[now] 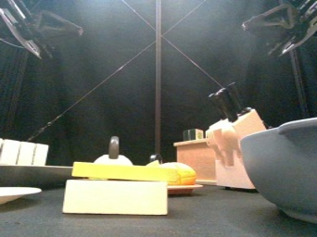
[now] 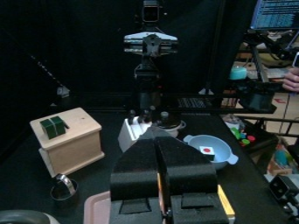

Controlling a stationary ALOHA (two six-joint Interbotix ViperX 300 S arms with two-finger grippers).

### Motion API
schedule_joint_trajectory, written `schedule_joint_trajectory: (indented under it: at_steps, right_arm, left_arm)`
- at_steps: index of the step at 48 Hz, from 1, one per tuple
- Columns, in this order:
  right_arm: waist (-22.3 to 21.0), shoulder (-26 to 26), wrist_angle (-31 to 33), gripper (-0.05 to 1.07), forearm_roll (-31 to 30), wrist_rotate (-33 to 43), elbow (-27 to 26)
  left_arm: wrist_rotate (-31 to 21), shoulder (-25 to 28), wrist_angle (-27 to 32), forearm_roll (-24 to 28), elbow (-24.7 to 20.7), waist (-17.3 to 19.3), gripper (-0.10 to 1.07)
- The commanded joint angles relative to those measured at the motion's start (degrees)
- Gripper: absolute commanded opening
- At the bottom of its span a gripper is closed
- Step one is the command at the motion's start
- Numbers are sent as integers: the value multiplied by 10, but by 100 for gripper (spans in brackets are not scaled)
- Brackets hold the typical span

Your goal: Grab squash half

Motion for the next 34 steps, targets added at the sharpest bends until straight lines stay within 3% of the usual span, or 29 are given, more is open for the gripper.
schedule_joint_trajectory:
  at_steps: [1, 24, 34]
  right_arm:
    - [2, 18, -5, -2, 0, 4, -11]
    - [12, 196, -7, 3, 10, 15, -116]
    - [17, 262, 0, 4, 85, 16, -171]
  left_arm:
    - [2, 24, -6, -4, -3, -7, -5]
    - [2, 44, -6, 2, -7, -7, -3]
    - [2, 43, -6, 2, -7, -7, -2]
